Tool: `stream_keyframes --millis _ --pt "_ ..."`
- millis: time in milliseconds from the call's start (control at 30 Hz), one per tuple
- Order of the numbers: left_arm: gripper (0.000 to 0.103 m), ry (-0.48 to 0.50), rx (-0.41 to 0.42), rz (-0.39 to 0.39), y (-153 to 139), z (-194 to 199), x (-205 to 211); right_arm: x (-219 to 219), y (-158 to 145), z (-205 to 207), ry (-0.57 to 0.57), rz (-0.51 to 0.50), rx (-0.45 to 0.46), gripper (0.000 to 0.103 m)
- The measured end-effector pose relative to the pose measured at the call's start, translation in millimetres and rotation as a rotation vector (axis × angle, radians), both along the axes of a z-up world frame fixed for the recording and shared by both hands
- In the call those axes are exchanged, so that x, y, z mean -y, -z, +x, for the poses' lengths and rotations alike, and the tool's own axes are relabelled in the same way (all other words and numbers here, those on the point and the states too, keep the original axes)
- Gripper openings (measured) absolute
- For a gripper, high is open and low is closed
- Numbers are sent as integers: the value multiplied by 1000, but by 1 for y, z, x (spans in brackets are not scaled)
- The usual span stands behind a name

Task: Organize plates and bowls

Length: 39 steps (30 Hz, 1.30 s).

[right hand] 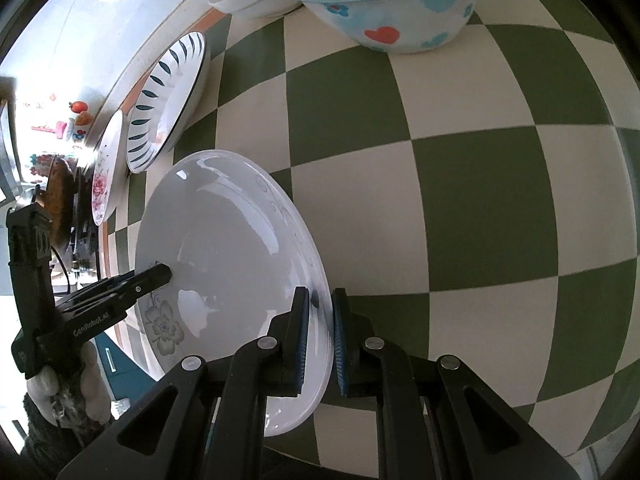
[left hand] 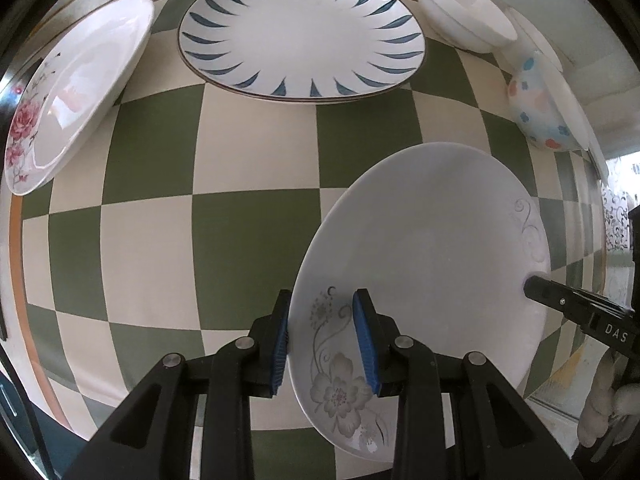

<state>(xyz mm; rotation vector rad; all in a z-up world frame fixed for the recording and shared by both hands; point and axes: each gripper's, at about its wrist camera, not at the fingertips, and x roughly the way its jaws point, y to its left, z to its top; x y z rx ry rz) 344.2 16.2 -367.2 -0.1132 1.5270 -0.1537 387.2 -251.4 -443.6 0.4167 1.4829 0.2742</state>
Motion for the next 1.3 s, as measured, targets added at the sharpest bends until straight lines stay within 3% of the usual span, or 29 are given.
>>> stream_keyframes --millis 233,367,467,567,600,700,900,1067,1300 --pt "29 -39 -8 -5 -1 -3 -7 -2 0 7 -19 13 -31 16" --pt "29 -113 43 -7 -30 -6 -31 10 -4 4 46 54 -91 17" --pt "32 -198 102 -3 -60 -9 -63 18 -27 -5 112 71 -60 24" --pt "35 -289 171 26 -83 -4 -104 6 -58 -6 120 69 4 41" --pt "35 -309 188 35 -88 0 -119 -2 -66 -4 117 73 20 43" --pt "44 -344 196 21 -88 13 -156 -44 -94 15 70 111 62 47" --pt "45 -482 130 -27 -64 44 -242 -169 -120 88 -103 179 142 53" --pt "45 -579 91 -33 -41 58 -296 -266 -100 169 -258 126 158 53" --pt "45 -563 17 -60 -4 84 -319 -342 -56 254 -364 3 107 51"
